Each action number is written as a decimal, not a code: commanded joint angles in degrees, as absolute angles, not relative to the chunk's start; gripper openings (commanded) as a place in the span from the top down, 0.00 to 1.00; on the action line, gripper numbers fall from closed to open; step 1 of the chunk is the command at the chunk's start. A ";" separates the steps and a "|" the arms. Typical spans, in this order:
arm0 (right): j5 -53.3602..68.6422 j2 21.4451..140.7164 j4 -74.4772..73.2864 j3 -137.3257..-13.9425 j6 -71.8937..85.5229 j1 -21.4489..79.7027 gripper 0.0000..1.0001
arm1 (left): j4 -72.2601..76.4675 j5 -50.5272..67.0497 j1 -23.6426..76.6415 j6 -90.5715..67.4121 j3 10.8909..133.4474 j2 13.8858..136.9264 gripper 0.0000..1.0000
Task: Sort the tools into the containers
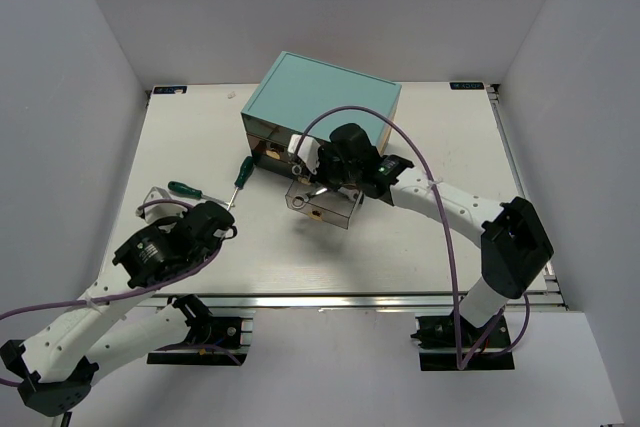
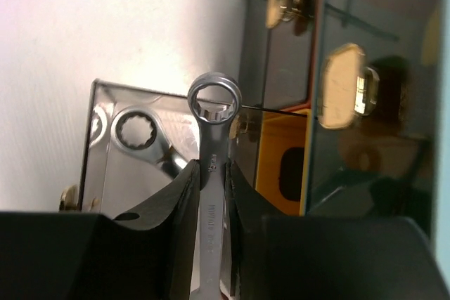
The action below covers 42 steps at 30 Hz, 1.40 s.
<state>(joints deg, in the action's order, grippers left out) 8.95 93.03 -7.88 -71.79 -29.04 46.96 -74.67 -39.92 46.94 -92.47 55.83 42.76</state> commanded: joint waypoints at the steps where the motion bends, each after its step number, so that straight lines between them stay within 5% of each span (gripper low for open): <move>1: 14.84 89.82 -12.38 -75.23 -39.87 47.28 0.94 | -75.76 -41.92 46.85 -93.69 55.28 41.84 1.00; 15: 17.15 90.52 -25.05 -76.90 -66.35 48.43 0.91 | -75.24 -41.92 46.84 -93.69 55.02 41.84 1.00; 18: 15.21 92.10 -26.54 -77.78 -68.47 48.43 0.76 | -74.71 -41.84 46.76 -93.60 55.02 42.01 1.00; 19: 14.94 92.37 -27.33 -78.04 -68.55 48.43 0.60 | -74.53 -41.84 46.76 -93.60 55.02 42.10 1.00; 22: 15.29 92.11 -26.55 -78.22 -66.10 48.43 0.40 | -73.39 -41.75 46.85 -93.34 54.84 42.45 1.00; 24: 16.08 91.32 -25.14 -78.31 -62.95 48.43 0.38 | -71.91 -41.57 46.85 -92.99 54.49 42.89 0.99; 27: 15.91 90.62 -23.39 -79.89 -57.95 48.43 0.40 | -69.61 -41.22 46.76 -92.02 54.32 43.77 0.97; 29: 15.47 89.74 -21.46 -81.55 -54.33 48.34 0.54 | -68.21 -41.13 46.76 -91.24 54.40 44.29 0.97; 30: 15.12 88.61 -19.44 -82.00 -50.84 48.34 0.63 | -67.94 -40.96 46.84 -91.06 54.32 44.82 0.98; 31: 14.94 87.98 -18.21 -82.26 -48.89 48.25 0.94 | -67.59 -40.78 46.85 -90.97 54.32 44.91 1.00; 32: 17.29 86.85 -17.85 -82.79 -48.00 48.08 1.00 | -66.80 -40.61 46.85 -90.79 53.79 44.91 1.00; 39: 44.87 88.94 -48.22 -89.11 -64.59 47.90 1.00 | -61.26 -38.15 46.84 -90.88 48.96 42.10 1.00; 42: 41.61 93.24 -56.85 -90.44 -65.31 50.35 1.00 | -61.35 -37.09 46.76 -91.05 47.64 41.75 1.00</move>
<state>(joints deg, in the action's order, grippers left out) 36.82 89.36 -42.35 -89.06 -61.34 48.40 -63.26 -37.76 46.92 -90.91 48.31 42.39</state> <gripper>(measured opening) 0.005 0.029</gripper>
